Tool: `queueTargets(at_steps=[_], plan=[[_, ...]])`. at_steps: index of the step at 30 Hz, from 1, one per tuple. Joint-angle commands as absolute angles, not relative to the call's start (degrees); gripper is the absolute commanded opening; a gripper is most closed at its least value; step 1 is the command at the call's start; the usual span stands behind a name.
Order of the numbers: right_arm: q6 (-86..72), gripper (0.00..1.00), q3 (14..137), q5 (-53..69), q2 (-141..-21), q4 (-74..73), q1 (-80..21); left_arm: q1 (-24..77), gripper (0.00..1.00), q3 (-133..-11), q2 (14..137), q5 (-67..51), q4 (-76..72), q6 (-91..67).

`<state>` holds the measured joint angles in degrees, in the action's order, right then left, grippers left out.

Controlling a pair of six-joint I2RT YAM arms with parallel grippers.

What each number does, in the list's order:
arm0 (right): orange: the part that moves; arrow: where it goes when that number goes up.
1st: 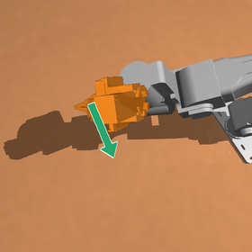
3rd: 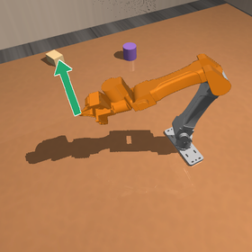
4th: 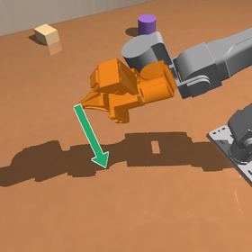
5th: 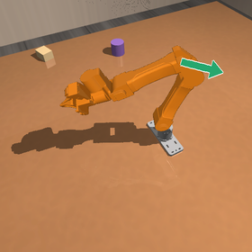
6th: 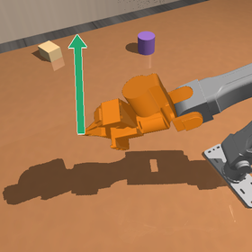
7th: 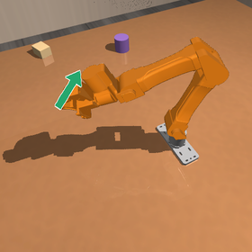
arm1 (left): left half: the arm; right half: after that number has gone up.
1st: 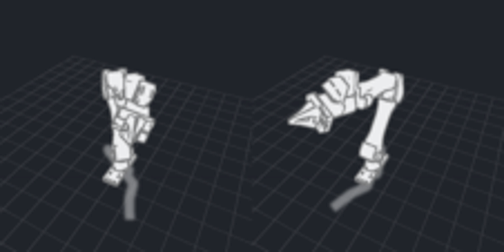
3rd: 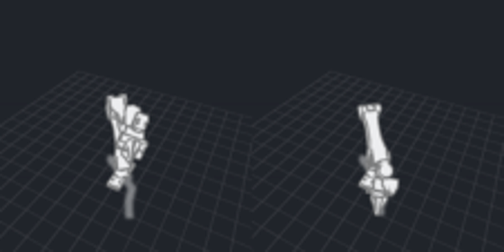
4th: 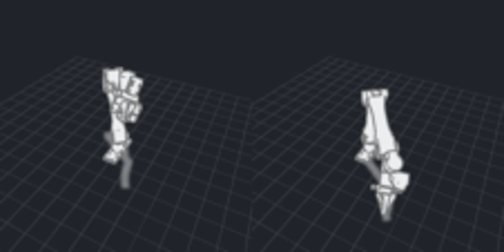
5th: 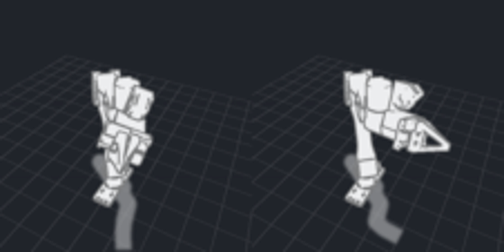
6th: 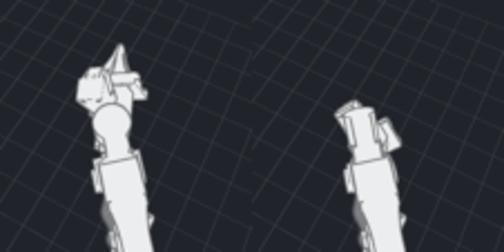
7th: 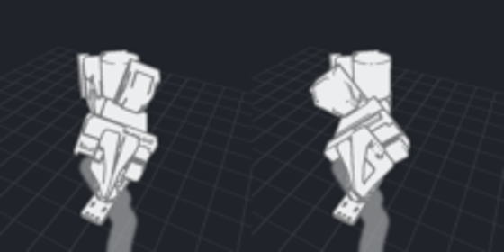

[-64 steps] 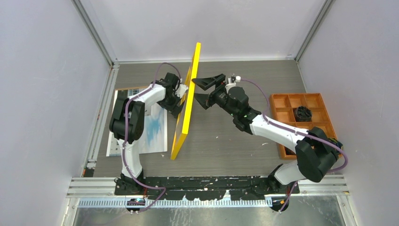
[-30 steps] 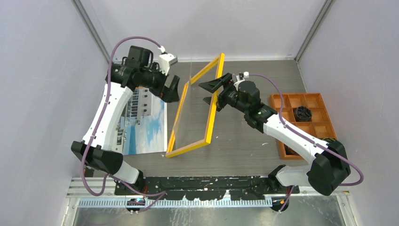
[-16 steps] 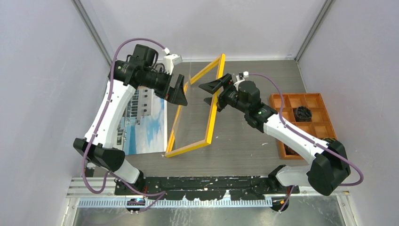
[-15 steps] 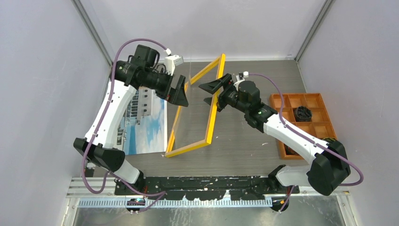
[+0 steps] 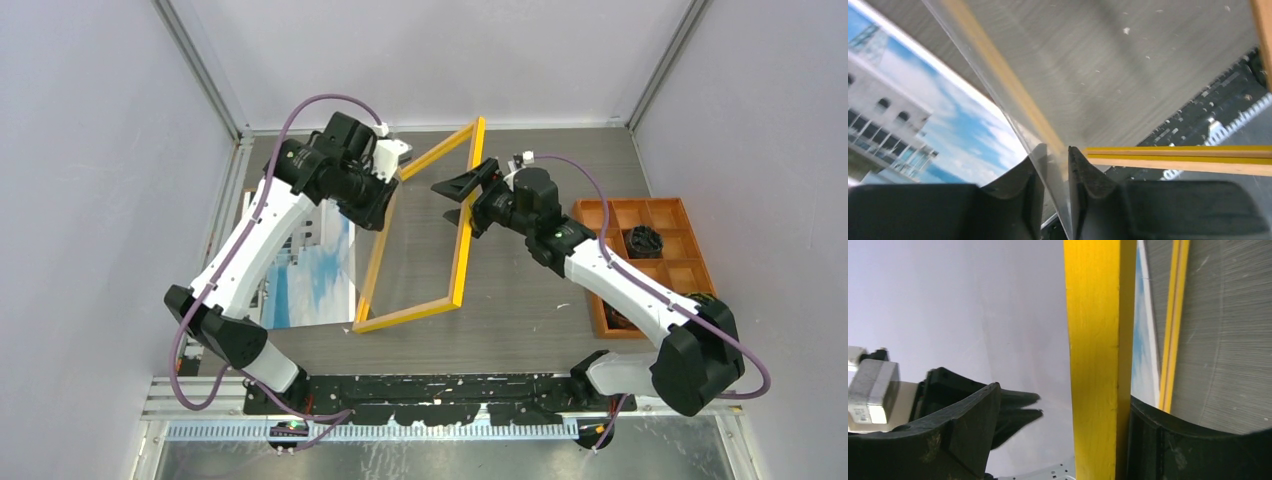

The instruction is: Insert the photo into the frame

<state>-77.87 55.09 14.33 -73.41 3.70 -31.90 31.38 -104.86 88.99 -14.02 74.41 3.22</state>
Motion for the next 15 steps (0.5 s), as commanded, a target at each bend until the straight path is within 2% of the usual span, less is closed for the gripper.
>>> queueTargets(at_steps=[1, 5, 8, 15], plan=[[-72.52, 0.81, 57.13, 17.95, -70.07, -0.44, -29.58, 31.56, 0.19, -110.93, 88.24, -2.24, 73.25, 4.73], [-65.46, 0.80, 58.25, 18.19, -68.35, -9.67, -28.33, 32.24, 0.14, -116.00, 89.50, -0.44, 75.28, 4.26], [-59.08, 0.80, 58.69, 16.85, -67.58, -15.77, -28.13, 32.38, 0.06, -118.49, 90.69, -0.44, 76.71, 3.08], [-51.27, 0.77, 56.57, 14.97, -67.67, -22.55, -27.90, 32.82, 0.03, -124.13, 90.95, 1.55, 78.49, 3.86]])
